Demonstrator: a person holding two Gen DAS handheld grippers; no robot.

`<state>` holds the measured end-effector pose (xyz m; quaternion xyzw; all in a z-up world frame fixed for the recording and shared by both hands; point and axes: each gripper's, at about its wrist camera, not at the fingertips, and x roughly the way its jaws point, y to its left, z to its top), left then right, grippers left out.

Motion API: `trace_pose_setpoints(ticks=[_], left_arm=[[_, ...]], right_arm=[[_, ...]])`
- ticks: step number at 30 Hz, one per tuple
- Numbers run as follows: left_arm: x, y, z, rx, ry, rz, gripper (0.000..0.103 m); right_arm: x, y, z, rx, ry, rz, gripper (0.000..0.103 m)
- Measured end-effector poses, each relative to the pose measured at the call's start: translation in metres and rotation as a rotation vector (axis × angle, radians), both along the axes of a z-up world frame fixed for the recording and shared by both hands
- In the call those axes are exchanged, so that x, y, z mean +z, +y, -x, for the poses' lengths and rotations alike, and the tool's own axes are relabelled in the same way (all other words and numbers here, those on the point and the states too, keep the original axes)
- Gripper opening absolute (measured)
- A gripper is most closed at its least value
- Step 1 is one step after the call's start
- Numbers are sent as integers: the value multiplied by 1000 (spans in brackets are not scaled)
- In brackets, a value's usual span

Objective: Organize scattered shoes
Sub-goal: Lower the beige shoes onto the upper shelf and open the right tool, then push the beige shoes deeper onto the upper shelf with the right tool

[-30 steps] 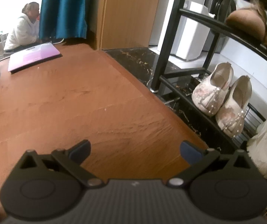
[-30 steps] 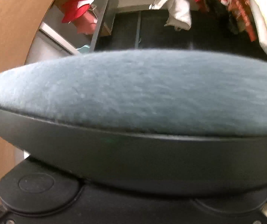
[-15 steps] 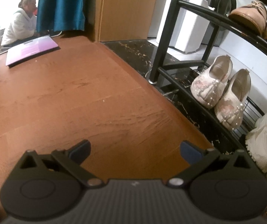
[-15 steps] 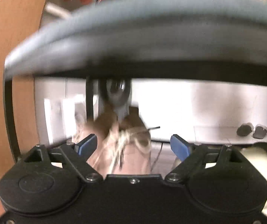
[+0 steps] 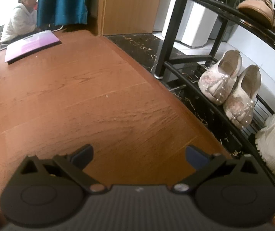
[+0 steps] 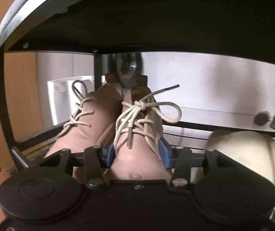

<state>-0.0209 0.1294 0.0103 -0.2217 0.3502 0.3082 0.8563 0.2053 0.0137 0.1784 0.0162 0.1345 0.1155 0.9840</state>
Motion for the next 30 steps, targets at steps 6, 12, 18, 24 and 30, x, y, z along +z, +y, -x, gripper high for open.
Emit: trace_pose_setpoints(ticks=[6,12,18,24,30], left_arm=[[-3,0,-1,-1,7,17,102],[-3,0,-2,-10,10,18,102],[-5,3,-3,-2,24,27,102],[-5,0,-3,-18,17,35,102],[-5,1,-3,-11,23,31,102]], right_arm=[[-6,1,32,-26,-214,73,42],[-9,-3,3,-156,-206,12,42],[-15,23,-31,-189,-96,70,64],[-6,30,13,-80,-178,50,87],[-5,68,2,70,-189,72,88]])
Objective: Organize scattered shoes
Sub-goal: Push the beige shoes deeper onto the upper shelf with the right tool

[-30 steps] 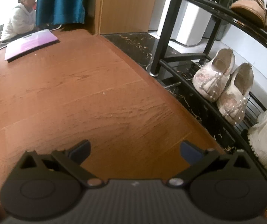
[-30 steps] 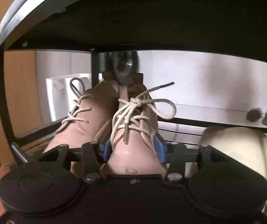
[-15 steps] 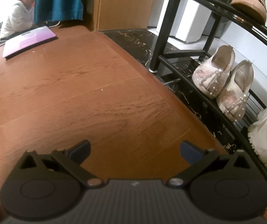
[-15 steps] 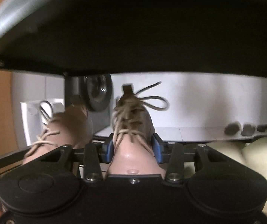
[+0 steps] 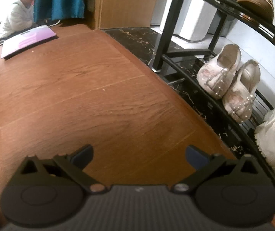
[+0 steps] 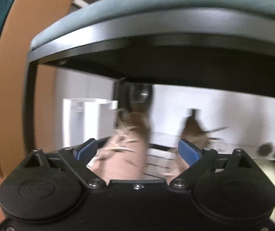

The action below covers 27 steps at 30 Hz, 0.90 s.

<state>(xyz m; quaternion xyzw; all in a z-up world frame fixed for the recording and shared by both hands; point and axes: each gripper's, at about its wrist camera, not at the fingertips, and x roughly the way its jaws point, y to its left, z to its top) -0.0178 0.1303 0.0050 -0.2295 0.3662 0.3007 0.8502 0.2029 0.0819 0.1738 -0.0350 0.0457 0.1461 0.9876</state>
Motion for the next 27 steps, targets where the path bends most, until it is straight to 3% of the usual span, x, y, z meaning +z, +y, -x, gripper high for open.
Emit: trace_pose_setpoints(ticks=[2,4,7,8,11,13,18,21,24,25,27], left_arm=[[-1,0,-1,1,5,5,102],[-2,0,-2,-3,8,10,102],[-3,-1,-2,-9,9,15,102],[-3,-1,-3,-11,10,17,102],[-4,0,-3,-14,10,24,102],[-4,0,-3,-13,8,26,102],[-9,0,-6,-20,19,30,102],[-14,1,-9,-15,36,27,102],[-16,0,-11,-23,46,25,102],[-17,0,-11,-29,47,22,102],[-17,-1,-11,-40,45,17,102]], right_arm=[[-4,7,-24,-6,110,-4,80],[-5,8,-35,-5,164,-15,79],[-6,14,-42,4,197,-7,59],[-7,16,-41,6,194,-16,53],[-12,11,-35,10,162,-62,48],[-21,-2,-26,-19,94,-139,43],[-26,-4,-47,-158,67,-224,43],[-25,1,-59,-179,109,-193,49],[-25,8,-55,-161,120,-127,80],[-25,5,-50,-149,119,-123,87],[-24,0,-31,-129,90,-142,92]])
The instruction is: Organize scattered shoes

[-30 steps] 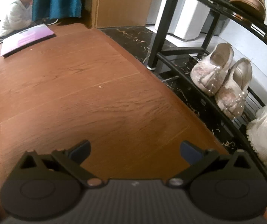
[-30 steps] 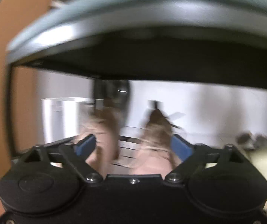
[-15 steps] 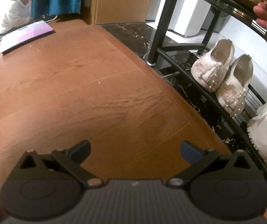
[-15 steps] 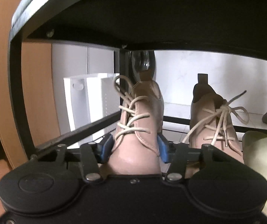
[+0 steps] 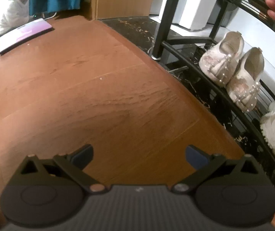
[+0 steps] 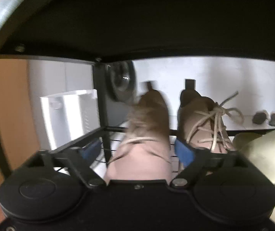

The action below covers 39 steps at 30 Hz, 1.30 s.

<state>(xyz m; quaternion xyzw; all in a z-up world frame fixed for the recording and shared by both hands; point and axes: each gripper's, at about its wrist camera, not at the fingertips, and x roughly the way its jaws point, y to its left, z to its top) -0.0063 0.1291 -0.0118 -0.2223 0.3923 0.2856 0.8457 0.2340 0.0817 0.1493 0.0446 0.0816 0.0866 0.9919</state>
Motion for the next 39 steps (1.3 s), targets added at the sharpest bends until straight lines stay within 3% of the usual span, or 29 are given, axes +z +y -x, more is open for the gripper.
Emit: trace_pose_setpoints(ticks=[2,5,7,10,15,19,22,26,32,39], left_arm=[[0,0,-1,-9,-3,17,102],[0,3,-2,-28,-24,129,102],[0,-1,-4,-67,-20,147,102],[2,-11,-5,-122,-18,121,102],[13,-29,-1,-193,-42,53,102],[24,-40,4,-234,-59,-13,102],[35,-45,10,-255,-58,-28,102],[55,-55,22,-302,-55,-78,102],[89,-79,46,-415,-67,-164,102],[111,-96,76,-526,-97,-128,102]], right_arm=[[-1,-7,27,20,-32,-25,101],[1,-31,75,56,-19,-43,103],[4,-54,109,66,2,-40,103],[7,-104,165,16,81,1,103],[-8,-167,208,-115,306,17,103],[-15,-203,247,-158,450,-62,103],[-17,-224,267,-122,518,-99,103],[-19,-248,295,-182,579,-167,103],[-10,-261,354,-179,417,-102,103],[-37,-260,390,-260,182,8,103]])
